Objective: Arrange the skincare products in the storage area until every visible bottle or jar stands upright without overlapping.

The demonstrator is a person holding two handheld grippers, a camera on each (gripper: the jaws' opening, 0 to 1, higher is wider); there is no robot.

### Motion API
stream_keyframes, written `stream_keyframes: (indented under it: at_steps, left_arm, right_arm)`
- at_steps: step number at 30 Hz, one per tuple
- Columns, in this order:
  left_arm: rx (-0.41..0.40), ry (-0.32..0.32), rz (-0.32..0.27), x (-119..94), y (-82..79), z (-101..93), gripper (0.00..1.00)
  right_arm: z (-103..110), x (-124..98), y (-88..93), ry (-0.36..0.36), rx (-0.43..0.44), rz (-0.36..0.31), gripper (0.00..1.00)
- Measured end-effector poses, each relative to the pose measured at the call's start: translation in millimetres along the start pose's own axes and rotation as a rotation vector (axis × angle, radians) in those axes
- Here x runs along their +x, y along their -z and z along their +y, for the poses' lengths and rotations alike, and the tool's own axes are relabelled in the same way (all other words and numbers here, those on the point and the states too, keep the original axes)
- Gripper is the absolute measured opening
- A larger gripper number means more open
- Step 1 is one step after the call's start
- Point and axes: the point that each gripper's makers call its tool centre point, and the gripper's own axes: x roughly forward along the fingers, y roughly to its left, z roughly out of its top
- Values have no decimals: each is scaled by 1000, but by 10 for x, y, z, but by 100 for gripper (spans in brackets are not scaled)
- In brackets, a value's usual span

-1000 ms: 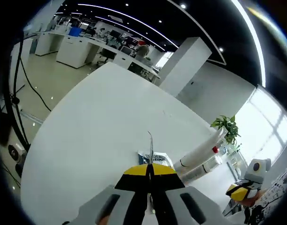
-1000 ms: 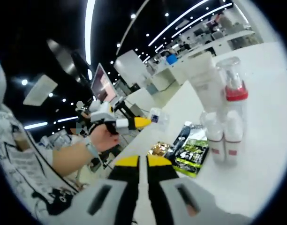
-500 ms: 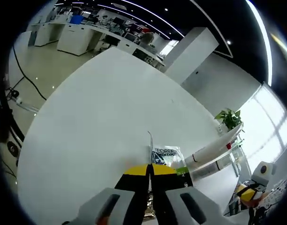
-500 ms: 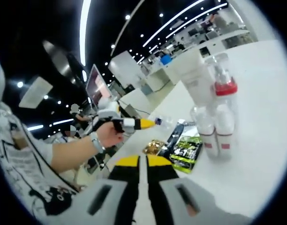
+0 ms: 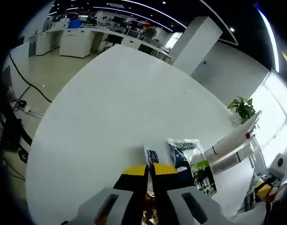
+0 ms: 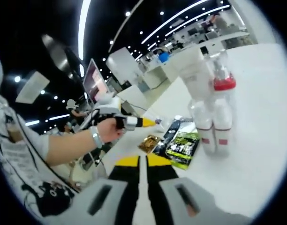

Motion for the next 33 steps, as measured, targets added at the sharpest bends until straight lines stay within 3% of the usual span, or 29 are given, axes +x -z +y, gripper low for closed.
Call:
stream_keyframes:
  at_steps: [2,8,13,17,33]
  left_arm:
    - [49,-41,3,29,-5,51,3]
    - [76,-71,-1,75,-22,94,4]
    - [78,-103,3,93,-6,153,4]
    - [91,-120,1,99,0,178,5]
    - [131,-144,-13,93,-11,179,9]
  right_arm:
    - [-20,-4,7,9,4,-1,4]
    - [-88,-12,19,35,-2,-3,4]
    - [-273,-50,61,117,-114,6,4]
    - [-341,-59,90,143,-147,17,4]
    - [-411,-45,73,149,-134,16,4]
